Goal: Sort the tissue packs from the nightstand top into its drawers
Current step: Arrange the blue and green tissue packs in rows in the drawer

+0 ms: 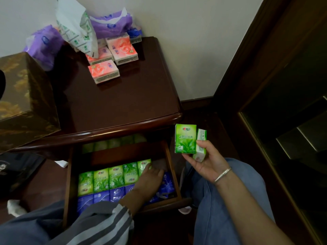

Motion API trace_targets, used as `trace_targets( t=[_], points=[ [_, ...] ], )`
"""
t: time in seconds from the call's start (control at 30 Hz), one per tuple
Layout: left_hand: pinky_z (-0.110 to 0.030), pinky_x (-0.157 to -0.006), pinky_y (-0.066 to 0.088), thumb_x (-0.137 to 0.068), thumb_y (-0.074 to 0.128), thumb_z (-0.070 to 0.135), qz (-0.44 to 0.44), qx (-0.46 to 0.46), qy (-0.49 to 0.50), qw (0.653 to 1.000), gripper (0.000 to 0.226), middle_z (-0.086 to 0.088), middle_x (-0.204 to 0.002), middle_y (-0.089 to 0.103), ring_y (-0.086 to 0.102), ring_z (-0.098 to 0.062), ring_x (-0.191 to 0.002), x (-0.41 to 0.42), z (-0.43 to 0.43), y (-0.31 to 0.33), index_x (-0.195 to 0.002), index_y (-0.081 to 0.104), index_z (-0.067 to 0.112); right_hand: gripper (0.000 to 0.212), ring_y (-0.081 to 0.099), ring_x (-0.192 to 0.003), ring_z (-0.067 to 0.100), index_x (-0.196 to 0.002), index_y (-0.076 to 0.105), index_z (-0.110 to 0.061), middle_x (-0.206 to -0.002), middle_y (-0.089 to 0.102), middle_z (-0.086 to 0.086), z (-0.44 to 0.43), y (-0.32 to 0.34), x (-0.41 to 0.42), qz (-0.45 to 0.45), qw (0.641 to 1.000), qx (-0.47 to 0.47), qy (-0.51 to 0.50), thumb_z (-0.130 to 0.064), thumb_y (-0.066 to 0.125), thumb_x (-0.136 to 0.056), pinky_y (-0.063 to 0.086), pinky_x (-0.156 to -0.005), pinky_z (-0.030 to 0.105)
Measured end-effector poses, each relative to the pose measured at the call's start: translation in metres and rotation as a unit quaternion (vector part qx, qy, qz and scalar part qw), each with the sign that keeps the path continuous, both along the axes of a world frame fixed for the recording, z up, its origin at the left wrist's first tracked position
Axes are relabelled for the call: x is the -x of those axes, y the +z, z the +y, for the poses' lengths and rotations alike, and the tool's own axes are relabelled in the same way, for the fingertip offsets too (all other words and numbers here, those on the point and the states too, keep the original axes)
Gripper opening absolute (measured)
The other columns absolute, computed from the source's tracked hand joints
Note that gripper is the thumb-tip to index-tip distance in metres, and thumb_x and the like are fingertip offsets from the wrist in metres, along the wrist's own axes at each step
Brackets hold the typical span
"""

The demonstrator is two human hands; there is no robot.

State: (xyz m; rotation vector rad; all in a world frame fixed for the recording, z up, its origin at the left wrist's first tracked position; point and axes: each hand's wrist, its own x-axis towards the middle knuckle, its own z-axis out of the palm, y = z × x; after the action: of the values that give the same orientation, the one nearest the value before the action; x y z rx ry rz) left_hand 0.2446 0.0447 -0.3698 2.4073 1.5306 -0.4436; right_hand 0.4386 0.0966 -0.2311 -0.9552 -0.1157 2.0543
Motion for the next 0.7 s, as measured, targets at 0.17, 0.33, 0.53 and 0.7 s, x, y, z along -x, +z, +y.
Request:
trace_targets(
  t=[0.17,0.33,0.53,0.7],
  points=[
    [-0.061,-0.113,-0.007,-0.092,0.048,0.039,-0.019,0.097,0.071,0.993,0.048,-0.013,-0.133,0.049,0.039,-0.030,-0.132,-0.004,0.016,0.011,-0.132,0.044,0.012,0.033,0.072,-0.088,0.027,-0.104,0.062,-0.007,-0.097,0.074,0.013,0.000,0.001,0.003,-0.006,1.000,-0.001,0.005,-0.011,0.062,-0.071,0.060,-0.070,0.040],
    [-0.067,-0.108,-0.017,-0.088,0.048,0.056,0.058,0.218,0.050,0.973,0.066,-0.017,-0.150,0.034,0.015,-0.034,-0.145,-0.016,0.034,0.025,-0.141,0.041,0.019,0.036,0.071,-0.089,0.027,-0.107,0.060,-0.007,-0.098,0.073,0.014,0.000,0.002,0.002,-0.011,1.000,-0.003,0.006,-0.011,0.062,-0.071,0.060,-0.068,0.039],
    [-0.057,-0.116,-0.002,-0.088,0.056,0.044,-0.008,0.222,0.061,0.973,0.052,-0.015,-0.133,0.052,0.038,-0.033,-0.133,-0.015,0.038,0.031,-0.129,0.047,0.014,0.037,0.072,-0.087,0.026,-0.107,0.060,-0.008,-0.096,0.074,0.012,0.002,0.001,0.003,-0.016,1.000,-0.004,0.005,-0.011,0.061,-0.070,0.060,-0.071,0.041],
    [-0.038,-0.107,0.035,-0.082,0.065,0.029,-0.181,0.186,0.138,0.956,0.051,-0.006,-0.130,0.057,0.052,-0.025,-0.120,0.009,0.041,0.039,-0.130,0.046,0.021,0.037,0.072,-0.086,0.026,-0.106,0.060,-0.008,-0.094,0.074,0.013,0.002,0.000,0.002,-0.013,1.000,-0.007,0.007,-0.011,0.062,-0.070,0.060,-0.070,0.040]
  ],
)
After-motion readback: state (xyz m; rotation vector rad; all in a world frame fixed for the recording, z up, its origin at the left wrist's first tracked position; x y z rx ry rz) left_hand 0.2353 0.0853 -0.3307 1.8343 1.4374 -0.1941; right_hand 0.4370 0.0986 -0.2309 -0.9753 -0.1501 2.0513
